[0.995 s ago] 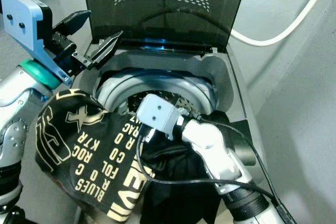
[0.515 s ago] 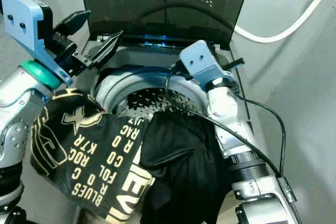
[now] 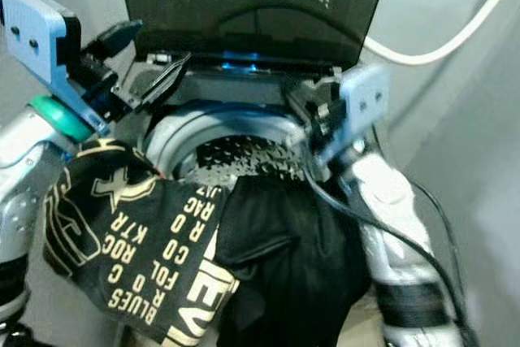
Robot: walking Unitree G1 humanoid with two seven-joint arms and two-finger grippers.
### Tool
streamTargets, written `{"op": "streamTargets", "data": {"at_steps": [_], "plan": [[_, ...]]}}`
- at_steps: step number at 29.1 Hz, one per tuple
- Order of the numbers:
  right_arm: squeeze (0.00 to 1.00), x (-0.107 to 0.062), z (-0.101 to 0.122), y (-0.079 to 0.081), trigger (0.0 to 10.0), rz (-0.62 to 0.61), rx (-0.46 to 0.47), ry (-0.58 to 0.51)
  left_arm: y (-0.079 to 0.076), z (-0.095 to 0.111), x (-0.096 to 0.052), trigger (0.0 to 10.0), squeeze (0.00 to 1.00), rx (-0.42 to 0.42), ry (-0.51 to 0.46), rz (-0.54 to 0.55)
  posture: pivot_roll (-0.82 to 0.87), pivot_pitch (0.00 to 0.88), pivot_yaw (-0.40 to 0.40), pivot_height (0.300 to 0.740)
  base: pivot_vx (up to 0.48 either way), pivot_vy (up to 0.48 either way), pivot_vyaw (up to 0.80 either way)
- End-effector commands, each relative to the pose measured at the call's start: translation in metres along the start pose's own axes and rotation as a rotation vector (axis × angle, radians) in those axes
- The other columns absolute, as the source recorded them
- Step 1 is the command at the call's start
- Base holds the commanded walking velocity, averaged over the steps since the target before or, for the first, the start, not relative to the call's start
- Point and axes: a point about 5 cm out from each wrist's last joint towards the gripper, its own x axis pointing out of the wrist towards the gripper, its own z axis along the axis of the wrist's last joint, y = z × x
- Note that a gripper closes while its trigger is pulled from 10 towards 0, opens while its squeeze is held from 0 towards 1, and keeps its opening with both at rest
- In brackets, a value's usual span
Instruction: Clothes washing
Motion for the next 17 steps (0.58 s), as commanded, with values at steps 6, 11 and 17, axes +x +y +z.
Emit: {"op": "streamTargets", "data": {"at_steps": [6,11,17], "plan": [[0.00,-0.008,-0.012,0.019,10.0,0.193,-0.039,0.124,-0.010,0.003,-0.025,10.0,0.00,0.034,0.087,-0.184,0.14,0.049,0.081,0.740,0.000,0.000,0.00],[0.53,-0.021,-0.002,0.004,10.0,0.217,-0.052,0.150,-0.005,0.003,-0.037,10.0,0.00,0.070,0.134,-0.190,0.15,0.047,0.069,0.740,0.000,0.000,0.00],[1.00,-0.028,0.002,-0.007,10.0,0.189,-0.052,0.165,-0.007,0.001,-0.038,10.0,0.00,0.069,0.142,-0.193,0.14,0.044,0.063,0.740,0.000,0.000,0.00]]}}
